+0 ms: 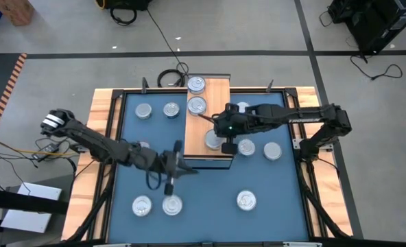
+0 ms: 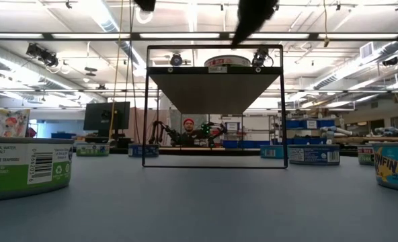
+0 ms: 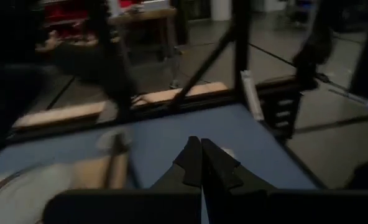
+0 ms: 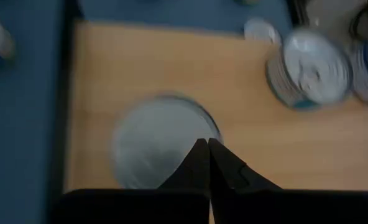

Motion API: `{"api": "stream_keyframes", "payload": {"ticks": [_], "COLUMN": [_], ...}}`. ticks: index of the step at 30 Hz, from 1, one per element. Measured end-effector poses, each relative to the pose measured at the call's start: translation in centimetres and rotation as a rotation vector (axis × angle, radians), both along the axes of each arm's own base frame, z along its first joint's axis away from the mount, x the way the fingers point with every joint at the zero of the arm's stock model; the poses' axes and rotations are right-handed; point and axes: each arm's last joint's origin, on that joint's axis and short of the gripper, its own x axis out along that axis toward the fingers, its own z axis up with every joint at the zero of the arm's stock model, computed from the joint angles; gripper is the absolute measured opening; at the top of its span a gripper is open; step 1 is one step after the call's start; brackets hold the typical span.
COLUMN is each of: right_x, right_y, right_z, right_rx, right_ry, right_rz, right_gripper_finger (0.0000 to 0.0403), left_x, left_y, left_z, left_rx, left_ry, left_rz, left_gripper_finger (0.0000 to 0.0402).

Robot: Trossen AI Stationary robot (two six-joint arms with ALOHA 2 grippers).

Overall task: Stack canned seafood by type on shelf
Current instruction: Put the green tuna can on the shelf

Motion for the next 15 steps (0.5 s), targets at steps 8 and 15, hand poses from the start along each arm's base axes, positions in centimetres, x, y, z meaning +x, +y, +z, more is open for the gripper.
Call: {"api": "stream_keyframes", "payload": {"ticks": [8, 15], "right_x": [-1.5, -0.9], "right_y": [-0.9, -0.7], "right_z": [-0.6, -1.1], "right_rx": [0.071, 0.171], "right_ry": [0.149, 0.154], "right_rz": [-0.006, 0.056], "right_gripper_finger": [0.0002, 0.0001], "left_x": [-1.3, -1.2], "left_y": [6.0, 9.9], "left_z": [-0.4, -1.0], "left_rx": [-0.025, 0.013], "left_ry": [0.12, 0.176], "left_rz": [0.036, -0.001], "left_gripper_finger": [0.0, 0.0]}}
